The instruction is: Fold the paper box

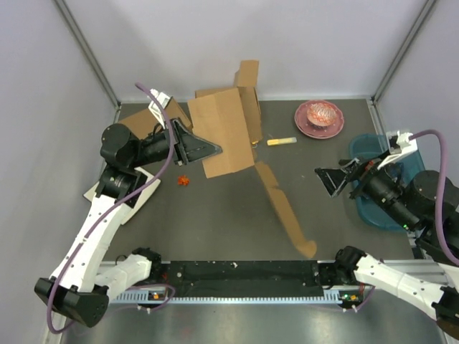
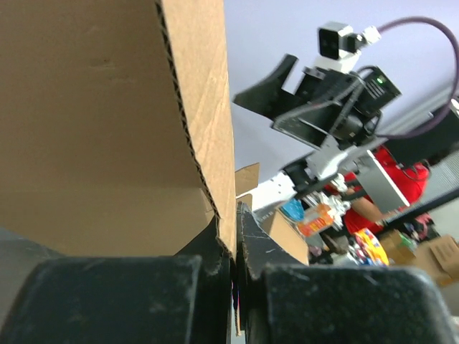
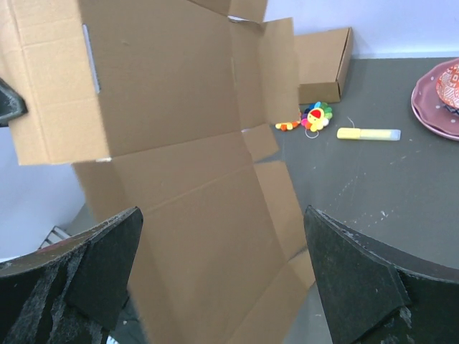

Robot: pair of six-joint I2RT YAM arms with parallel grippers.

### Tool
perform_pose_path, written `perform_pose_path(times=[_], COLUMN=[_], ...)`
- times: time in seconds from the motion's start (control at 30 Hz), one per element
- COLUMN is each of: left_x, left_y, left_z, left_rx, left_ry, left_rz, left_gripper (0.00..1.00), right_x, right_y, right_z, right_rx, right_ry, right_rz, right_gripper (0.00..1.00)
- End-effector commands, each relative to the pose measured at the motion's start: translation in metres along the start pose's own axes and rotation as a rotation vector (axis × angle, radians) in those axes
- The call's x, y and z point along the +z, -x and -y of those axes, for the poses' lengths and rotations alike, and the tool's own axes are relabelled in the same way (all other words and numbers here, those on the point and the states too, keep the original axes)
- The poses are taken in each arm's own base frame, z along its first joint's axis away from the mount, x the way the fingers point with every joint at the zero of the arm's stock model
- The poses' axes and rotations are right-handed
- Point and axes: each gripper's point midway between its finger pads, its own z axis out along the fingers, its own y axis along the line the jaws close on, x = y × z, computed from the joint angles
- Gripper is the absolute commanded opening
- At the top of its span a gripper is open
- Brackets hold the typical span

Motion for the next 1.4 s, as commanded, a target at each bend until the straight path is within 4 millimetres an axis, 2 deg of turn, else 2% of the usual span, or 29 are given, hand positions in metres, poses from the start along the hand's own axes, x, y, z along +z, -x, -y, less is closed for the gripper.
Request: perform_pose_path(times=[0.0,0.17,0.27,0.3,0.33,0.4,0.43,0.5,0.53,0.57,0.6,0.63,0.67,0.7,0.77,0.8,0.93,1.0,1.1,1.13,1.2,1.27,1.33,1.37], left_x=[0.004,0.021,0.024,0.024,0.023,0.017,0.008,-0.002,-0.009,-0.011,-0.01,-0.016,-0.018,-0.017,-0.025,-0.024,-0.035,-0.047,-0.056,-0.058,-0.069,-0.078,-0.092,-0.098], left_y=[-0.005,-0.011,-0.016,-0.024,-0.023,-0.025,-0.026,-0.027,-0.031,-0.034,-0.029,-0.042,-0.043,-0.038,-0.039,-0.035,-0.023,-0.016,-0.01,-0.009,-0.002,0.006,0.02,0.024], left_z=[0.039,0.065,0.056,0.039,0.016,-0.016,-0.045,-0.07,-0.099,-0.115,-0.137,-0.167,-0.181,-0.205,-0.238,-0.252,-0.291,-0.313,-0.333,-0.337,-0.347,-0.348,-0.342,-0.331], left_rx=[0.043,0.051,0.035,0.049,0.034,-0.024,-0.056,-0.124,-0.187,-0.219,-0.143,-0.27,-0.248,-0.184,-0.195,-0.163,-0.032,0.038,0.089,0.093,0.104,0.117,0.159,0.158], left_ry=[-0.133,-0.264,-0.261,-0.22,-0.149,-0.079,-0.057,-0.039,0.014,0.055,0.095,0.245,0.3,0.363,0.515,0.546,0.693,0.789,0.871,0.893,0.98,1.047,1.131,1.15], left_rz=[-0.04,-0.106,-0.135,-0.165,-0.158,-0.163,-0.154,-0.141,-0.144,-0.15,-0.156,-0.171,-0.188,-0.212,-0.22,-0.228,-0.211,-0.197,-0.182,-0.177,-0.151,-0.115,-0.042,0.01], left_gripper=[0.0,0.0,0.0,0.0,0.0,0.0,0.0,0.0,0.0,0.0,0.0,0.0,0.0,0.0,0.0,0.08,0.1,0.1,0.15,0.28,0.38,0.48,0.55,0.64], right_x=[-0.007,-0.013,-0.019,-0.02,-0.022,-0.024,-0.026,-0.026,-0.025,-0.022,-0.021,-0.02,-0.016,-0.014,-0.007,-0.005,0.003,0.004,0.008,0.011,0.014,0.02,0.026,0.028], right_y=[0.004,0.006,0.008,0.008,0.009,0.006,0.007,0.003,0.002,-0.002,-0.004,-0.008,-0.016,-0.02,-0.035,-0.039,-0.064,-0.071,-0.086,-0.095,-0.103,-0.117,-0.133,-0.139], right_z=[-0.007,-0.005,-0.001,0.0,0.001,0.003,0.004,0.005,0.005,0.006,0.006,0.008,0.01,0.011,0.016,0.017,0.025,0.027,0.033,0.037,0.039,0.044,0.053,0.056], right_rx=[0.024,0.028,0.028,0.026,0.027,0.026,0.024,0.018,0.014,0.01,0.008,0.0,-0.004,-0.009,-0.02,-0.019,-0.017,-0.01,-0.005,-0.008,-0.001,-0.003,-0.002,-0.004], right_ry=[0.041,0.036,0.029,0.026,0.025,0.022,0.02,0.017,0.019,0.016,0.015,0.011,0.002,-0.001,-0.019,-0.021,-0.045,-0.049,-0.071,-0.083,-0.093,-0.117,-0.163,-0.177], right_rz=[0.008,0.02,0.028,0.03,0.034,0.028,0.034,0.026,0.022,0.012,0.006,-0.004,-0.022,-0.032,-0.066,-0.073,-0.122,-0.13,-0.155,-0.176,-0.196,-0.228,-0.26,-0.272], right_gripper=[0.95,0.95,0.95,0.95,0.95,0.95,0.95,0.95,0.95,0.95,0.95,0.95,0.95,0.95,0.95,0.95,0.95,0.95,0.95,0.95,0.95,0.96,0.97,0.97])
